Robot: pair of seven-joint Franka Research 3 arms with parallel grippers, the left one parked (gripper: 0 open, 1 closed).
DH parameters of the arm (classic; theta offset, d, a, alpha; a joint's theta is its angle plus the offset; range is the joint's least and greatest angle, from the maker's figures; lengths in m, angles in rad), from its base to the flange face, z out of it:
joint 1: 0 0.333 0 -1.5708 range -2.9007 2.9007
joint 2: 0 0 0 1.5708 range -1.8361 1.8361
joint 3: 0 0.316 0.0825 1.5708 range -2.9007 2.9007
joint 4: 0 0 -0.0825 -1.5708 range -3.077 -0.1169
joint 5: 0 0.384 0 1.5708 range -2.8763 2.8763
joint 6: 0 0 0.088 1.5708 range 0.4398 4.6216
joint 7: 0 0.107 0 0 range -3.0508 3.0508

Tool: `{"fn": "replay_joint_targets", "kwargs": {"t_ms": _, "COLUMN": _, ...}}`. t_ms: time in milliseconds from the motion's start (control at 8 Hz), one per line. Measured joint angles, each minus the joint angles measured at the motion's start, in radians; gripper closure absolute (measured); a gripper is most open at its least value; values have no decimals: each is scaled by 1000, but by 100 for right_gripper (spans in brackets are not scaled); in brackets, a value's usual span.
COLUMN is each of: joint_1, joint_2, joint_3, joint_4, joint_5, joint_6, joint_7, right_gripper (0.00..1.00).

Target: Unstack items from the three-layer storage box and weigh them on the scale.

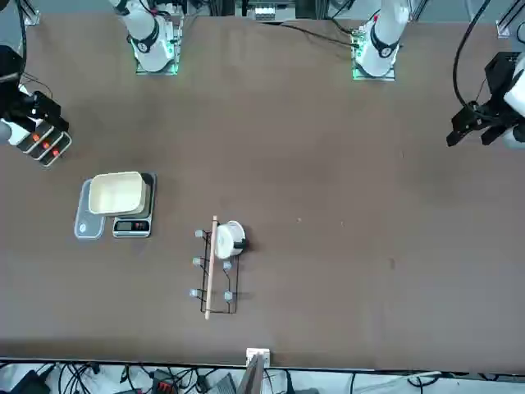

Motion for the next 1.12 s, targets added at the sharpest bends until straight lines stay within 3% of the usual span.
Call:
{"fn": "replay_joint_targets", "kwargs": {"t_ms": 500, "joint_1": -1, "joint_2": 14, "joint_3": -1, "joint_4": -1, "joint_5": 0, "joint_6": -24, "joint_7": 0, "right_gripper": 0}}
{"fn": "replay_joint_targets", "kwargs": {"t_ms": 750, "joint_1": -3, "joint_2": 53, "joint_3": -4, "joint_4": -10, "joint_5": -6, "joint_6": -154, "joint_7": -1, "right_gripper": 0}}
{"fn": "replay_joint_targets", "kwargs": {"t_ms": 875, "joint_1": -16, "joint_2": 73, "joint_3": -6, "joint_4": -39, "joint_5": -25, "joint_6": -198, "joint_7": -44, "right_gripper": 0}}
{"fn": "replay_joint_targets", "kwargs": {"t_ms": 1125, "joint_1": -87, "joint_2": 99, "joint_3": -13, "joint_4": -153, "joint_5": -128, "joint_6": -118, "joint_7": -329, "right_gripper": 0}}
